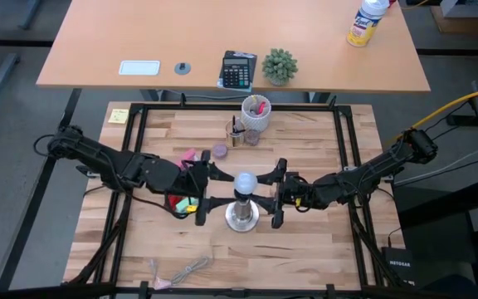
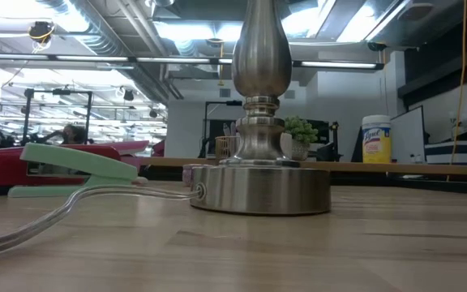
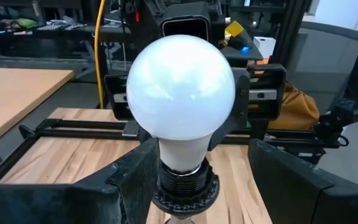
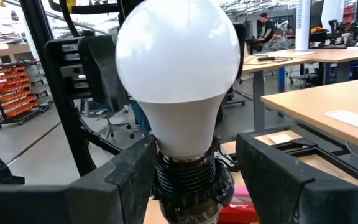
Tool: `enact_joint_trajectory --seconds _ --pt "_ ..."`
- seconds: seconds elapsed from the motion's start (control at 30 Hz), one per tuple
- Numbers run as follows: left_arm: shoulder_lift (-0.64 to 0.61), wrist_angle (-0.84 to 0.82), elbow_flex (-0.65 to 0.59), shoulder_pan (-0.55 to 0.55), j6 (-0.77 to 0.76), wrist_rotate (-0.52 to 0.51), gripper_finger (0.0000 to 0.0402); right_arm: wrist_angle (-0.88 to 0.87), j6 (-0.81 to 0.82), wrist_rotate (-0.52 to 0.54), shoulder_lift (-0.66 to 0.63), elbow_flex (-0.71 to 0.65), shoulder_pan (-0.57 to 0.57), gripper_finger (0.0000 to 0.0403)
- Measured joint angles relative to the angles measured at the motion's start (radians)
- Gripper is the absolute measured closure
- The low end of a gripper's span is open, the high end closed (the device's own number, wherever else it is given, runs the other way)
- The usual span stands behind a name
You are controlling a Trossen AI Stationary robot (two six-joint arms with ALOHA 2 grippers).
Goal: Screw lightbulb
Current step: Remove the lightbulb from the lamp
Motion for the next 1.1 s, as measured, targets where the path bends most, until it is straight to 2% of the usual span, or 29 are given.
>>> enact_joint_trajectory --seconds 0.7,0.97,1.1 --pt "-0.003 0.033 0.000 -0.094 0.036 -0.004 0.0164 -0.003 0.000 0.013 0.000 0.000 0.000 0.0178" --pt "-0.052 0.107 0.000 -0.129 0.159 -0.197 0.0164 -0.003 0.000 0.003 0.000 0.000 0.000 0.0178" --pt "-0.064 0.139 0.000 -0.098 0.175 -0.248 0.0164 -0.003 0.000 -0.004 0.000 0.000 0.000 0.0178"
